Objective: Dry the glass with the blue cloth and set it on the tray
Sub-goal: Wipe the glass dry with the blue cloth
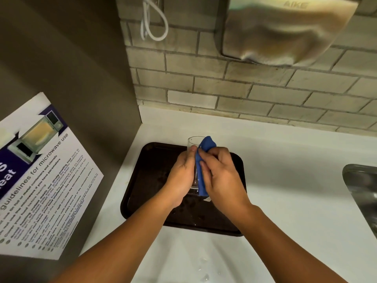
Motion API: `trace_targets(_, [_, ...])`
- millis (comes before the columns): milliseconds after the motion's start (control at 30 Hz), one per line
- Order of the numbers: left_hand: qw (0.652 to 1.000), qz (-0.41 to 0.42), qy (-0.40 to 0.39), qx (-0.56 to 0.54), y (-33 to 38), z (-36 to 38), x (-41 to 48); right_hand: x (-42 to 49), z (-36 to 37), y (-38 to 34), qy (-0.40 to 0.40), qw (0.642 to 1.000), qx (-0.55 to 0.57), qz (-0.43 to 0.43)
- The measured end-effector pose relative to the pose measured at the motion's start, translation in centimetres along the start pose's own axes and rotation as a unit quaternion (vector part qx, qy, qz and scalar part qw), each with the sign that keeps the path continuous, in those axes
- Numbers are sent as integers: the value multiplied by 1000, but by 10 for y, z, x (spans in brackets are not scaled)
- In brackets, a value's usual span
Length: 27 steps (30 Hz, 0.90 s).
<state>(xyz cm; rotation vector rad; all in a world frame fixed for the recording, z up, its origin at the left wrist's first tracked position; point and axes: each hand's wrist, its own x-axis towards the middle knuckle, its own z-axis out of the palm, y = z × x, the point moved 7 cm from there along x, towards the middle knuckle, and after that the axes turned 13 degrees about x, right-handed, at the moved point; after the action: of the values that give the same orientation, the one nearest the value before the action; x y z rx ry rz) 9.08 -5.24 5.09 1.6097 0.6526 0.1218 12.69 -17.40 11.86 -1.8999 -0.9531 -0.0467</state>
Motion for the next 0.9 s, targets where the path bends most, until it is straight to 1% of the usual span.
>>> trace_targets(33, [1000, 1, -1, 4, 0, 0, 0, 1, 0, 0, -6, 1000, -5, -12])
trace_targets(67, [1000, -1, -2, 6, 0, 1, -1, 6, -5, 3, 9, 1000, -2, -8])
trace_targets(133, [1000, -7, -11, 9, -1, 4, -2, 19, -19, 8, 66, 998, -5, 18])
trace_targets(167, [1000, -10, -14, 12, -2, 5, -3, 23, -23, 8, 80, 996, -7, 28])
trace_targets(200, [1000, -11, -14, 13, -2, 5, -3, 24, -22, 6, 75, 997, -9, 28])
trace_targets(300, [1000, -8, -8, 18, -2, 1, -1, 16, -7, -3, 1, 1000, -3, -5])
trace_targets(333, [1000, -11, -6, 19, -2, -1, -1, 17, -7, -2, -7, 1000, 4, -8])
trace_targets(467, [999, -33, 16, 21, 10, -1, -1, 28, -23, 11, 73, 996, 15, 58])
trace_targets(500, [999, -41, 27, 19, 14, -2, 0, 26, -20, 7, 70, 996, 18, 53])
trace_targets(600, [997, -61, 32, -25, 21, -3, 7, 6, 0, -5, 3, 1000, 19, 1])
trace_targets(633, [996, -70, 32, -39, 23, -3, 8, 3, 2, -5, -7, 1000, 24, -7])
trace_targets(667, [995, -81, 33, -41, 23, -3, 7, 5, -2, -1, 1, 1000, 31, -1])
trace_targets(767, [993, -109, 33, -32, 22, 2, 3, 13, -22, 13, 82, 995, 25, 44])
trace_targets(800, [992, -115, 31, -40, 21, 4, 3, 12, -22, 12, 86, 995, 18, 40])
trace_targets(833, [991, -118, 28, -53, 20, 5, 3, 9, -19, 8, 73, 997, 11, 23])
trace_targets(900, [989, -118, 24, -85, 18, 7, 5, -2, -6, 0, 22, 999, -8, -31])
